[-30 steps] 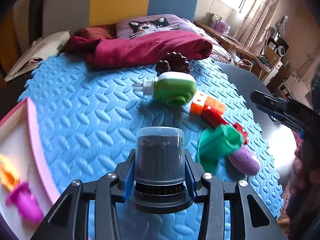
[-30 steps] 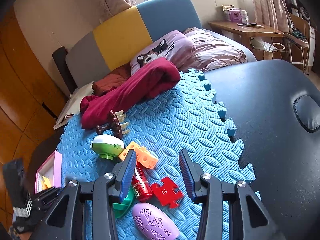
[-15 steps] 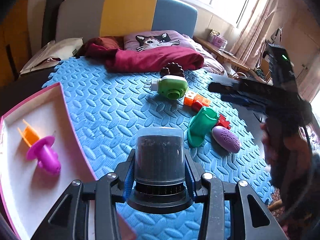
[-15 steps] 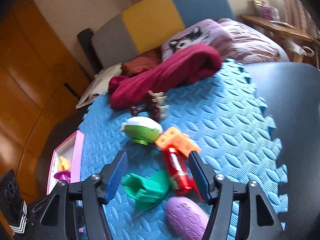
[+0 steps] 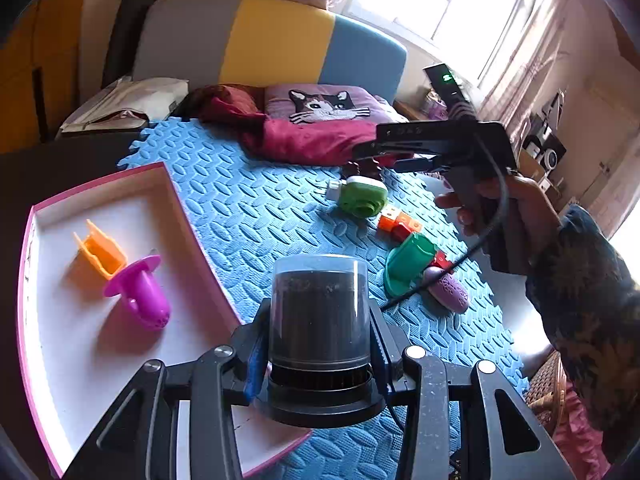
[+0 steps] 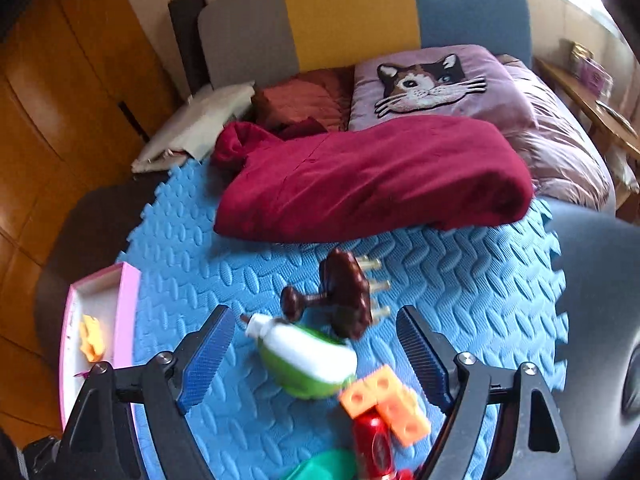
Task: Organize rigid objects
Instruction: 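Lift the cylinder with the left tool while the right tool grasps the brown wooden knob, then lower the cylinder into the white tray and open the left tool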
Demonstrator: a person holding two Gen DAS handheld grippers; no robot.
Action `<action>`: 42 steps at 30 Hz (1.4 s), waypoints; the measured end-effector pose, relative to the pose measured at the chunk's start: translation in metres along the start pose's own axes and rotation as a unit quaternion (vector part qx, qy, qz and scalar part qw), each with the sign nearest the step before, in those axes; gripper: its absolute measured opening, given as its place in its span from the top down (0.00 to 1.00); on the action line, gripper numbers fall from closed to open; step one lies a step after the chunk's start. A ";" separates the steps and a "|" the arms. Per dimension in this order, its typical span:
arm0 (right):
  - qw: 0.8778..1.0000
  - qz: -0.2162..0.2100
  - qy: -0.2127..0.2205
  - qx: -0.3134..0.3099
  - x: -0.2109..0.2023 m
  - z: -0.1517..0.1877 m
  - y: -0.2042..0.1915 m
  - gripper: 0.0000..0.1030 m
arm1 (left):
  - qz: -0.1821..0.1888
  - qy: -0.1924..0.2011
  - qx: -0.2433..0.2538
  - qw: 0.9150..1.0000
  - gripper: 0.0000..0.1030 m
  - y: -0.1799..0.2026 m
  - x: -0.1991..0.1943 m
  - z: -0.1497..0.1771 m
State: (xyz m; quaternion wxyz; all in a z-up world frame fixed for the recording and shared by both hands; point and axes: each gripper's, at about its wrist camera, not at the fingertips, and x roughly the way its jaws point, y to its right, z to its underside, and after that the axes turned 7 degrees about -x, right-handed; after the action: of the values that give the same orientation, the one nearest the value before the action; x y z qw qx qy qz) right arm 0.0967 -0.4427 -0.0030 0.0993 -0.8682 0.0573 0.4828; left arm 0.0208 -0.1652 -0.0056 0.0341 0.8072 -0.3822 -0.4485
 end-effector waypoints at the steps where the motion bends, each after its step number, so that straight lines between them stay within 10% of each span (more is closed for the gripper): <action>1: 1.000 0.005 -0.007 -0.005 0.004 -0.002 -0.001 0.17 | 0.001 0.001 -0.003 1.000 0.58 -0.002 -0.001 0.000; 5: 0.999 0.016 -0.041 -0.017 0.027 -0.008 -0.002 0.18 | 0.001 0.002 -0.011 1.000 0.58 -0.008 -0.004 -0.001; 9: 0.999 0.042 -0.025 -0.019 0.028 -0.007 -0.002 0.40 | -0.002 0.004 -0.019 1.000 0.58 -0.013 -0.005 -0.001; 25: 0.996 0.053 0.058 -0.042 -0.020 0.000 -0.032 0.42 | -0.022 0.020 -0.039 0.999 0.58 -0.029 -0.019 0.003; 42: 0.986 -0.097 0.040 -0.129 -0.033 0.076 -0.130 0.42 | -0.054 0.046 -0.069 0.995 0.58 -0.061 -0.052 0.014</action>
State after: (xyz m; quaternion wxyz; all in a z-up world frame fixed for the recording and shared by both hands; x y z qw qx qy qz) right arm 0.0416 -0.2987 0.0015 0.0307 -0.8940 -0.0864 0.4387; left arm 0.0308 -0.0846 -0.0020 0.0827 0.8424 -0.3041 -0.4371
